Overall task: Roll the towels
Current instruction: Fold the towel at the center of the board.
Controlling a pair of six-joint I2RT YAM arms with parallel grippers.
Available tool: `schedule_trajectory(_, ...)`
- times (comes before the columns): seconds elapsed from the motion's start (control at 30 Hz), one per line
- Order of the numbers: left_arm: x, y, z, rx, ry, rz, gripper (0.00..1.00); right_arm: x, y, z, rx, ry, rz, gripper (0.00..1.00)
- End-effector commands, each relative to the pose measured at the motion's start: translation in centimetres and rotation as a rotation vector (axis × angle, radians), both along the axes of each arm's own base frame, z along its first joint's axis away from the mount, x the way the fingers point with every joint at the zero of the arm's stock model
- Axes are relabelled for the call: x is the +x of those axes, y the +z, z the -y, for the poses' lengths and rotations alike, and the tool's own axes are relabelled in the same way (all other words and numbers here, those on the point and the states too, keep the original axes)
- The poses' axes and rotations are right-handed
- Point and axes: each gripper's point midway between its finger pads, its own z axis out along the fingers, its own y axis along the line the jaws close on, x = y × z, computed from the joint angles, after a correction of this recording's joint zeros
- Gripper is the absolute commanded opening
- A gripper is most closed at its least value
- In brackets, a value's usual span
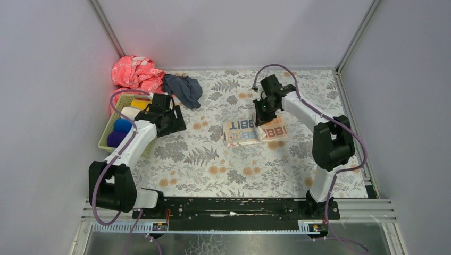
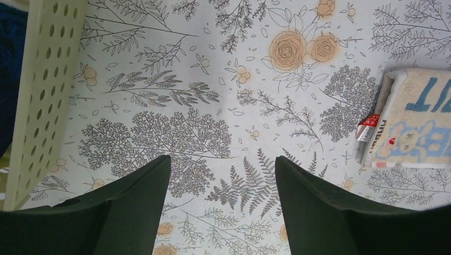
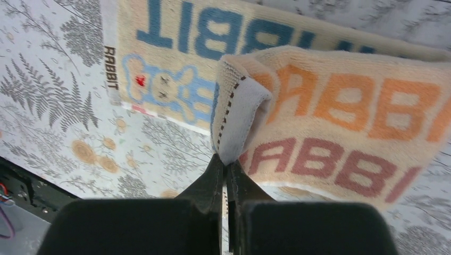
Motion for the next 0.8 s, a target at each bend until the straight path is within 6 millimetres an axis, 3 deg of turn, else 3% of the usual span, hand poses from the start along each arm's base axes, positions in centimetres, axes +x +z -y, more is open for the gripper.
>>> schedule_trajectory(0.0, 0.5, -0.1, 0.4, -0.003, -0.029, 0.018, 0.71, 0.4, 1.1, -3.9, 0.060, -0.019, -0.014, 0.00)
schedule_trajectory(0.43, 0.4, -0.5, 0.5, -0.001, -0.033, 0.007, 0.71, 1.6, 0.9, -7.1, 0.043, -0.124, -0.043, 0.00)
schedule_trajectory(0.77, 0.4, -0.7, 0.8, -0.001, -0.040, 0.000, 0.71, 1.4, 0.2, -9.5, 0.069, -0.102, -0.068, 0.00)
